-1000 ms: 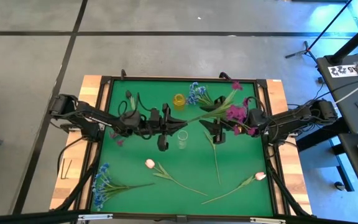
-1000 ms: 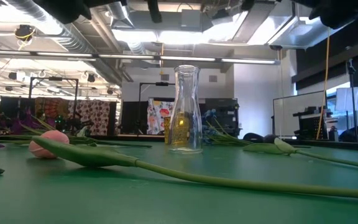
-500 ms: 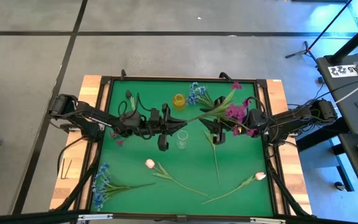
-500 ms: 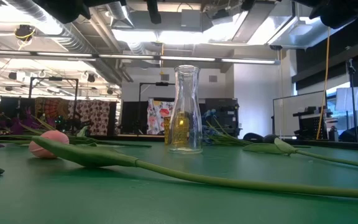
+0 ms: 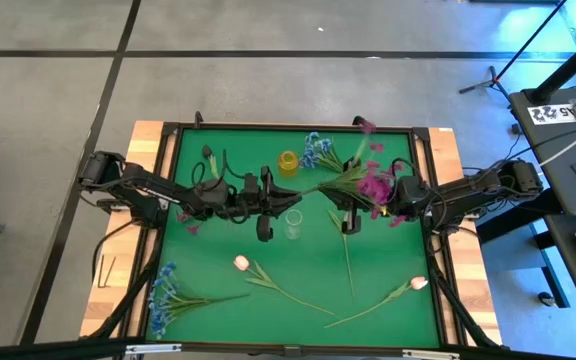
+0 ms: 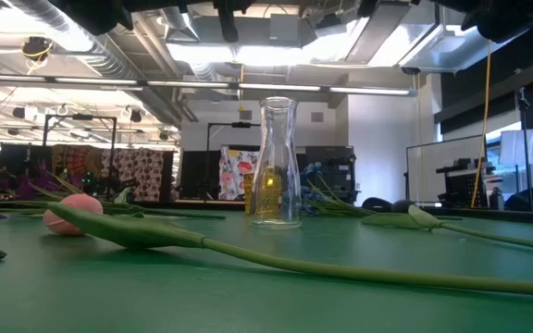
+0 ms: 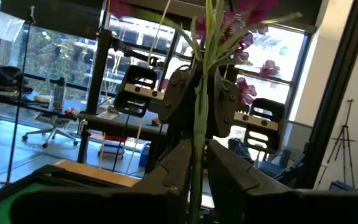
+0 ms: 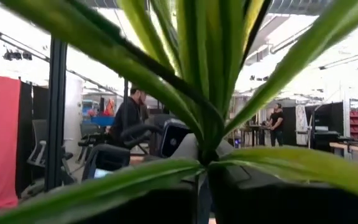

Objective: Sort flowers into vase by color
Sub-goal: Put the right purple flowers into the yellow vase

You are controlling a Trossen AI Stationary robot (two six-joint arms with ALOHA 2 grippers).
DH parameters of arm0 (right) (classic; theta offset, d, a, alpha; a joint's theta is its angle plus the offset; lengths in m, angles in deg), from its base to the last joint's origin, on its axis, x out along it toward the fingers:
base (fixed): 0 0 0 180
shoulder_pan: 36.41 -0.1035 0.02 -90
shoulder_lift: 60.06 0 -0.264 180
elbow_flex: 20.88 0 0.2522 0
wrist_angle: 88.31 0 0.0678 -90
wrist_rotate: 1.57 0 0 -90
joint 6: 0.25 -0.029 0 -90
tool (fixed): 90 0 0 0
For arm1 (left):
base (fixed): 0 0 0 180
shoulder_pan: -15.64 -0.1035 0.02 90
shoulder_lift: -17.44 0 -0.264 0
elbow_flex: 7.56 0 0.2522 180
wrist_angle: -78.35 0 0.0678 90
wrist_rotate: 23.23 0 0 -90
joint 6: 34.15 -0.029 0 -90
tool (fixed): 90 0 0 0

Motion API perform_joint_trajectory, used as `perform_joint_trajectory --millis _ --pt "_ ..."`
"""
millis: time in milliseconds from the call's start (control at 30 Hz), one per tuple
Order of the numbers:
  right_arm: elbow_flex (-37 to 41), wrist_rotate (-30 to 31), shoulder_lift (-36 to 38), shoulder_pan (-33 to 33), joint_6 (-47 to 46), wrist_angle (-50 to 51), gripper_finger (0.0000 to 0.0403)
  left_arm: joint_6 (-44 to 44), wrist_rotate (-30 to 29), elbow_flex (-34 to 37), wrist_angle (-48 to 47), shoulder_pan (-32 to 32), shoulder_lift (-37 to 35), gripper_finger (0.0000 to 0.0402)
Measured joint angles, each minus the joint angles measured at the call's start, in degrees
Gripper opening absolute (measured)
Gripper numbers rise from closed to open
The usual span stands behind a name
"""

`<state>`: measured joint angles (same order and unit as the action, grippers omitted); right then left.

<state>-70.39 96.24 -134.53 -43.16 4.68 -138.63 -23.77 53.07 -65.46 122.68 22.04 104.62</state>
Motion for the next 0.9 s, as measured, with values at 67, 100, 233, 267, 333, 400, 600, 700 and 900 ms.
perform_joint_trajectory --millis 67,100,233,267,333,400,600,700,900 --pt "0.0 0.0 0.0 0.0 0.0 0.3 0.0031 0.0 -0.1 0.0 -0.3 0.1 0.0 0.0065" --pt "0.0 0.0 0.0 0.0 0.0 0.7 0.0035 -0.5 -0.1 0.0 -0.6 0.2 0.0 0.0072" --pt "0.0 0.7 0.0 0.0 0.1 1.6 0.003 -3.6 -0.3 0.0 -1.1 1.0 -0.4 0.0103" --pt "0.0 1.0 0.0 0.0 0.2 1.6 0.0024 -4.1 -0.3 0.0 -1.7 1.1 -0.8 0.011" --pt "0.0 1.7 0.0 0.0 1.3 1.7 0.0012 -4.5 -1.1 0.0 -3.4 1.4 -2.0 0.0124" --pt "0.0 1.7 0.0 0.0 2.1 1.7 0.0009 -4.6 -2.2 0.0 -6.7 1.8 -3.8 0.0138" --pt "0.0 6.0 0.2 0.0 3.5 1.8 0.0025 -4.5 -4.5 0.0 -13.9 3.4 -8.2 0.0163" --pt "0.0 8.3 0.3 0.1 5.4 2.0 0.0017 -5.0 -7.1 0.0 -17.2 4.6 -9.3 0.0166" --pt "0.0 13.6 0.5 0.0 9.3 5.4 0.001 -6.4 -15.7 0.0 -22.9 6.6 -13.0 0.0166"
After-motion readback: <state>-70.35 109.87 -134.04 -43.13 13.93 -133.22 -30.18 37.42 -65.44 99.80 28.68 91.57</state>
